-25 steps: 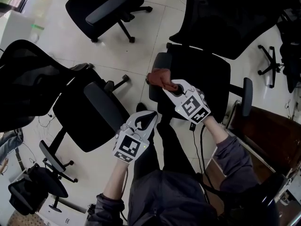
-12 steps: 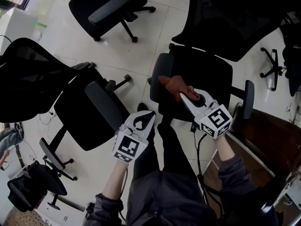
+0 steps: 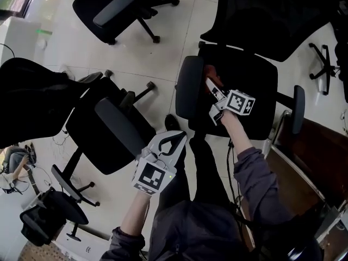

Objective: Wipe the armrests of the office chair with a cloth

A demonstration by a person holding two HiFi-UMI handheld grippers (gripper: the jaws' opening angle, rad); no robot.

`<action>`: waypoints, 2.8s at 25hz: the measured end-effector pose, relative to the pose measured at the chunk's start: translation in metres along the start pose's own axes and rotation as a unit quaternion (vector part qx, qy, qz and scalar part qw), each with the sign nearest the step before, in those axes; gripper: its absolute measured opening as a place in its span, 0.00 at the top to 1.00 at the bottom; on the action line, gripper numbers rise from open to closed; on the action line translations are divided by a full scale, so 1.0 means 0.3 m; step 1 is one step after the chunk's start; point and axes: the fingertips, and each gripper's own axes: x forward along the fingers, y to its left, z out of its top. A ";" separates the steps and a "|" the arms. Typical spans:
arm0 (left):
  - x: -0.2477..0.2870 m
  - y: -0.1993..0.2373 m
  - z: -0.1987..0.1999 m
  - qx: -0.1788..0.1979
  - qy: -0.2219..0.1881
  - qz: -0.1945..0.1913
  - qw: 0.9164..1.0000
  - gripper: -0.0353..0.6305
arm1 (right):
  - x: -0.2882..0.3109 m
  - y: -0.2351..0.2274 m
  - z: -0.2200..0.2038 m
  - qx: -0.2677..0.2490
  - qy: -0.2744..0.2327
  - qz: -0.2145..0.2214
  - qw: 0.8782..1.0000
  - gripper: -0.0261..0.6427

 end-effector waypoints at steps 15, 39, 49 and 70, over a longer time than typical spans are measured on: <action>0.002 0.085 0.013 0.016 0.000 -0.015 1.000 0.93 | 0.222 -0.214 -0.217 -0.096 0.143 -0.100 0.980 0.93; -0.163 0.071 0.080 0.022 -0.038 0.002 0.999 0.93 | 0.003 0.005 -0.201 -0.037 0.097 -0.040 0.994 0.93; -0.187 0.020 0.008 0.020 -0.022 0.002 1.000 0.93 | 0.125 -0.127 -0.239 -0.046 0.122 -0.059 0.990 0.93; -0.158 0.100 -0.081 -0.026 -0.040 0.000 0.999 0.93 | -0.167 0.274 0.084 -0.126 -0.038 -0.116 0.984 0.93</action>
